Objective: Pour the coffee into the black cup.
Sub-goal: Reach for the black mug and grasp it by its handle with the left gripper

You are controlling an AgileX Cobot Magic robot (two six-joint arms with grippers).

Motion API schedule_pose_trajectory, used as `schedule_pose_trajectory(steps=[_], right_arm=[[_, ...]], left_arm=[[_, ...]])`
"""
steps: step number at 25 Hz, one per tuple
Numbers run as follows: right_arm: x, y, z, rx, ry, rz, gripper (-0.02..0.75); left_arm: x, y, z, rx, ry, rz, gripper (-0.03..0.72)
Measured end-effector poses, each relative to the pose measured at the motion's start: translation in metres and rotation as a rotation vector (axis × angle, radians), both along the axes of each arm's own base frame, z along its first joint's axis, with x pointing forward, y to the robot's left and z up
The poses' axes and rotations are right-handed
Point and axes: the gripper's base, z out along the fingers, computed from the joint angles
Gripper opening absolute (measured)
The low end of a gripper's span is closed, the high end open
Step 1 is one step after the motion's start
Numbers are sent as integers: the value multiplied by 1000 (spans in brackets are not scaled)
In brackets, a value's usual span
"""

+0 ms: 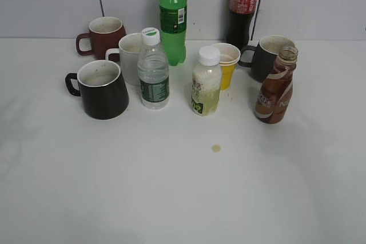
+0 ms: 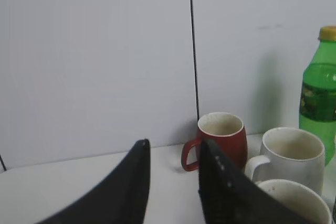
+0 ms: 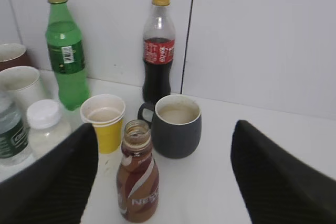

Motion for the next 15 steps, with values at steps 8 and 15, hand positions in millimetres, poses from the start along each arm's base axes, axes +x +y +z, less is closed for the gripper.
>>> schedule_pose_trajectory(steps=[8,15], right_arm=[[55,6,-44,41,75,-103,591],[60,6,-88,44,85,-113,590]], left_arm=[[43,-6,-76,-26,76,-16,327],[62,-13,-134,-10,221,-70,423]])
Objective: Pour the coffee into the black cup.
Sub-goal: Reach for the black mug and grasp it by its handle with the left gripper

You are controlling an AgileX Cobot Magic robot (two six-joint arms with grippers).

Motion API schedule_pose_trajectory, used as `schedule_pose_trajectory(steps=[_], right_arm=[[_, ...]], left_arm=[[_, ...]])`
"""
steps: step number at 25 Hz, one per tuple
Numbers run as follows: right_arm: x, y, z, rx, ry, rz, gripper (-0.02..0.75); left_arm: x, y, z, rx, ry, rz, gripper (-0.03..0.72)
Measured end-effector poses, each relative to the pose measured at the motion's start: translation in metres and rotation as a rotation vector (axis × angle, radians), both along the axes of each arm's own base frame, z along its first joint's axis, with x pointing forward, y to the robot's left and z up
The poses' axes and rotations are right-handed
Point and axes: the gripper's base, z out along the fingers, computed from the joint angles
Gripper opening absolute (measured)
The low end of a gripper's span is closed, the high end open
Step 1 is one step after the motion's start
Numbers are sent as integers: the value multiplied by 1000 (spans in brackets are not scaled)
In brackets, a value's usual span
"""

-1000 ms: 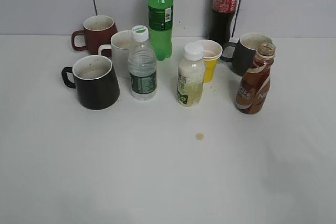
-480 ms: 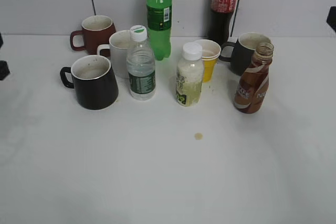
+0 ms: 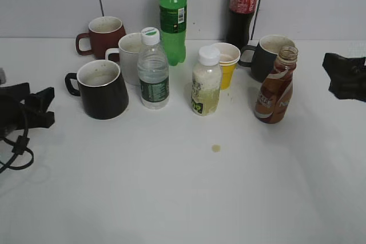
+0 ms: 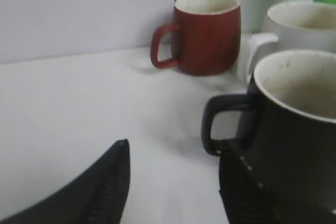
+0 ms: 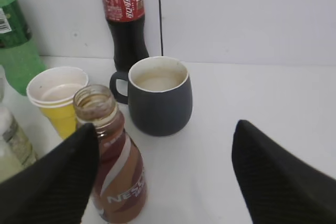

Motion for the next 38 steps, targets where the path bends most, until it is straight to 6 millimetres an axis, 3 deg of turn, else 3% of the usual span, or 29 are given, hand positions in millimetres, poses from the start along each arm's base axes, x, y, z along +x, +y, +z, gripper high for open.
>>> schedule_pose_trajectory(steps=[7,15,38], right_arm=[[-11,1,-36,-49,-8,58,589],[-7,4,-60,-75,40,79,589],[-6,8,-62,-66,18,118,587]], left_arm=[[23,-8,-27,10,36,-69,424],[40,-7,-31,15,5,-116,424],[101,-12,-45,-13,-20,-228,400]])
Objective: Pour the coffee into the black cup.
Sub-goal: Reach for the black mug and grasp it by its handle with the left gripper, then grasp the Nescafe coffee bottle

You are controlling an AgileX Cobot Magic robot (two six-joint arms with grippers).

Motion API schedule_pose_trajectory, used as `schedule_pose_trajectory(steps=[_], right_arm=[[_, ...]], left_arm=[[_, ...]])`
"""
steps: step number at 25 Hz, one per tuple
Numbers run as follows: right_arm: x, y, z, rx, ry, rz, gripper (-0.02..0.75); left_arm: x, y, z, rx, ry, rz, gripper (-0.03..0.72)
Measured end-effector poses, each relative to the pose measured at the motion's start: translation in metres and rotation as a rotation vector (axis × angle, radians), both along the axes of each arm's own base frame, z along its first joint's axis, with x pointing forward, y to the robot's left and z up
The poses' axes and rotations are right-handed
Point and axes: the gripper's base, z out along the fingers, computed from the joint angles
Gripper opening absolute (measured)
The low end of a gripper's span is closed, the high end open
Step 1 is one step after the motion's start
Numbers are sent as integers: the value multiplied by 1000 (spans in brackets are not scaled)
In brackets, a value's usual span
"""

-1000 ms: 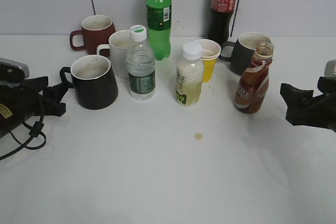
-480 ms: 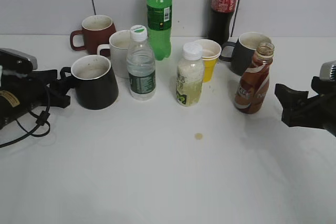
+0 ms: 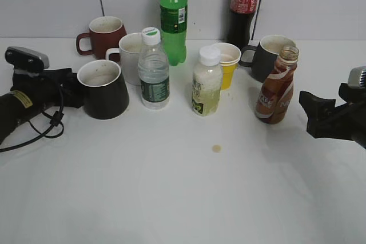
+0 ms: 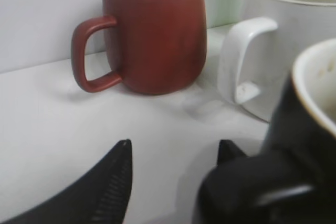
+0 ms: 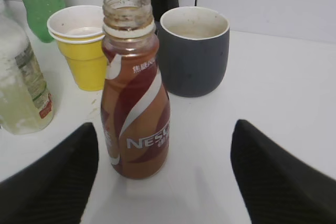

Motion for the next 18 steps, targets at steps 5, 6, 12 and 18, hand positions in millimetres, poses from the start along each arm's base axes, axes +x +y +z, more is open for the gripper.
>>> schedule_pose_trajectory(steps=[5,6,12,18], right_arm=[[1,0,-5,-5,19,0,587],[1,0,-7,-7,25,0,587],[3,3,-22,-18,41,28,587],[7,8,-61,-45,144,70,610]], left_arm=[[14,-3,-8,-12,-38,-32,358],[17,-5,-8,-15,-53,-47,339],[30,-10,-8,4,-90,-110,119],[31,-11,-7,-2,-93,-104,66]])
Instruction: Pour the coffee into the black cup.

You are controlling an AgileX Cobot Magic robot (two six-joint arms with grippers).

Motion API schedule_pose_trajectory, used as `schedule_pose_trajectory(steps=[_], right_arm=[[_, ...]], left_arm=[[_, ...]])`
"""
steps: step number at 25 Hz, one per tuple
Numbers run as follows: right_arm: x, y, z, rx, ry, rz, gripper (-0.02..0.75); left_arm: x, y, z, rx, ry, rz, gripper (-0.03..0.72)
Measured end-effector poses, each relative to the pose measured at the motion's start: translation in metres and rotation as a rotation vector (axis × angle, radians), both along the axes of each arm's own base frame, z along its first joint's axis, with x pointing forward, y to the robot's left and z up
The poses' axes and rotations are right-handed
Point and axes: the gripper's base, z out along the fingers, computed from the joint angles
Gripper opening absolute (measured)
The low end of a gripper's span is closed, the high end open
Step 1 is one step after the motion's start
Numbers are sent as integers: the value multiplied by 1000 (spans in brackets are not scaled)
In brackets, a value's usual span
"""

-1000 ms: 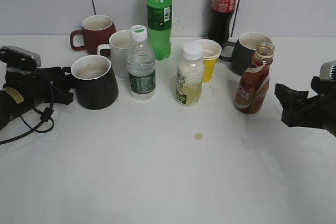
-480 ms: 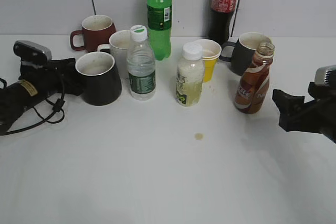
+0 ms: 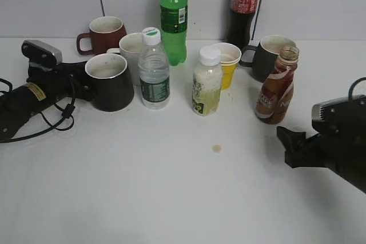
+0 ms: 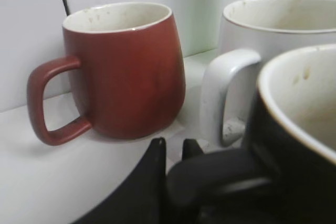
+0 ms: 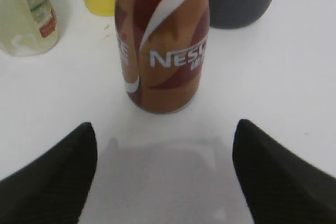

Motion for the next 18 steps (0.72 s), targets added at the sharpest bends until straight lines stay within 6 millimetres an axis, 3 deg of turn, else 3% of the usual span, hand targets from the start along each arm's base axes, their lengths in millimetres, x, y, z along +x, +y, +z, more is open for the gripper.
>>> schedule_pose_trajectory(steps=[7,18], right_arm=[[30,9,-23,-2,8,22,617],[77,21,-27,26,-99,20,616]], left_arm=[[-14,3,9,-12,0,31,55],[-41,5,24,-5,37,39,52]])
